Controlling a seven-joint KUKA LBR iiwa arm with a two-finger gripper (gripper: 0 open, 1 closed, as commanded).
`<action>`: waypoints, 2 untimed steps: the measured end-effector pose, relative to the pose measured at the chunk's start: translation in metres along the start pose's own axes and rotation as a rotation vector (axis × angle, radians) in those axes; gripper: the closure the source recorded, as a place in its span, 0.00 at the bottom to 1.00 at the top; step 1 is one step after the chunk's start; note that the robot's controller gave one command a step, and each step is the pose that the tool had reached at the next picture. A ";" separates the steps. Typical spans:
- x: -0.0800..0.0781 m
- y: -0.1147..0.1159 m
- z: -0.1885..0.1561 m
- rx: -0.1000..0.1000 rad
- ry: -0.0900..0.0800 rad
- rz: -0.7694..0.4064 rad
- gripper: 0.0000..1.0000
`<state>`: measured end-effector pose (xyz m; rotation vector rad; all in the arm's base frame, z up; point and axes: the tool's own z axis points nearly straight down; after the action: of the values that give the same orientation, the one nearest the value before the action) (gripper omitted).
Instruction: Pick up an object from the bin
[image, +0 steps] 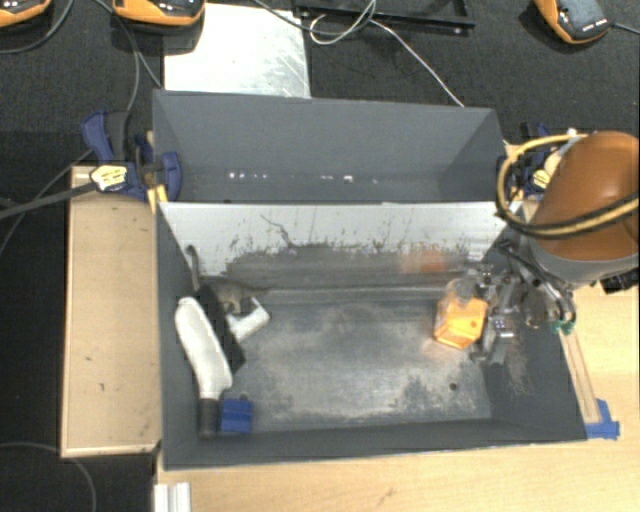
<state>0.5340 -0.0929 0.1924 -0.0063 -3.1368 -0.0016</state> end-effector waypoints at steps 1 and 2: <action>-0.001 0.000 -0.005 0.001 -0.008 -0.005 0.00; -0.057 -0.053 0.101 0.001 -0.034 -0.107 0.00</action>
Offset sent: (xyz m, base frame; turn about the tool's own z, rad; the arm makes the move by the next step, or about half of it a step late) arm 0.0498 -0.0581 -0.1224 -0.1140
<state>0.5903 -0.1458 0.0914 0.1630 -3.1671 -0.0001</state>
